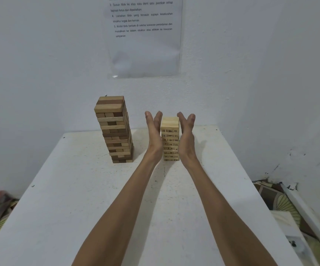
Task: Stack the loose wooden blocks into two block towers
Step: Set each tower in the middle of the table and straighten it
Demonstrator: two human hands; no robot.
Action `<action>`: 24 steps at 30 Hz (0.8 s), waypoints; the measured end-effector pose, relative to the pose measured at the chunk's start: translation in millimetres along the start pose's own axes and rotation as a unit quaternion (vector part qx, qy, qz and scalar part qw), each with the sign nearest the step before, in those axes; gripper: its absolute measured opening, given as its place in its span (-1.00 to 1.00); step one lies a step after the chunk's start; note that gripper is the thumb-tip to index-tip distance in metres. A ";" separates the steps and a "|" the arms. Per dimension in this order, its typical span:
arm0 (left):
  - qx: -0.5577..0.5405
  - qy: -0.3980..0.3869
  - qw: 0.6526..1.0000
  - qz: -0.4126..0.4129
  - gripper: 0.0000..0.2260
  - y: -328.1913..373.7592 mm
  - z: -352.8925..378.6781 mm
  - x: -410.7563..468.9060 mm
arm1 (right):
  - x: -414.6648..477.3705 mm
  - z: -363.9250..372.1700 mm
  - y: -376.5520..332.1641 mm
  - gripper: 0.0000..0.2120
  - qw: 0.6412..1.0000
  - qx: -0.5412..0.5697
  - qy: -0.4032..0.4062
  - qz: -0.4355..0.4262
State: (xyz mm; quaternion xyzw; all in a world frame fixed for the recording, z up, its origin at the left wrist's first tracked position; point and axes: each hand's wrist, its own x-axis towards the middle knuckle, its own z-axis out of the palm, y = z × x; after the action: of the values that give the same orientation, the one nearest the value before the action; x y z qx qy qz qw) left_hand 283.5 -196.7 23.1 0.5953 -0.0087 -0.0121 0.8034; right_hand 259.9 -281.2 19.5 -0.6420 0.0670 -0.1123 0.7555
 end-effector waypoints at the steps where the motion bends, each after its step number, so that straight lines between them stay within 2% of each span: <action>1: 0.007 -0.003 1.000 0.000 -0.28 0.3 0.9 -1.0 | -0.2 2.4 -0.4 -0.27 1.000 -0.004 -0.003 -0.008; 5: 0.011 -0.004 1.000 0.005 -0.31 -0.7 4.8 -3.9 | 0.6 8.0 2.1 -0.16 1.000 -0.018 -0.013 -0.020; 12: -0.005 -0.005 1.000 0.003 -0.31 -6.5 7.0 -1.3 | 3.1 9.6 3.2 -0.29 1.000 -0.007 0.000 -0.017; 17: -0.001 -0.009 1.000 -0.009 -0.34 -3.7 6.6 -2.3 | 1.0 11.4 1.0 -0.23 1.000 -0.020 0.005 -0.016; 24: 0.029 -0.005 0.999 0.029 -0.31 2.0 3.6 0.5 | -0.2 5.2 -11.5 -0.32 0.999 -0.009 0.017 -0.037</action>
State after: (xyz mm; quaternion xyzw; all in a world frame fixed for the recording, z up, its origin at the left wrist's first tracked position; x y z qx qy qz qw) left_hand 283.9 -199.6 26.1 0.6177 -0.0304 0.0082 0.7858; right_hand 260.1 -277.9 31.6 -0.6490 0.0569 -0.1499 0.7437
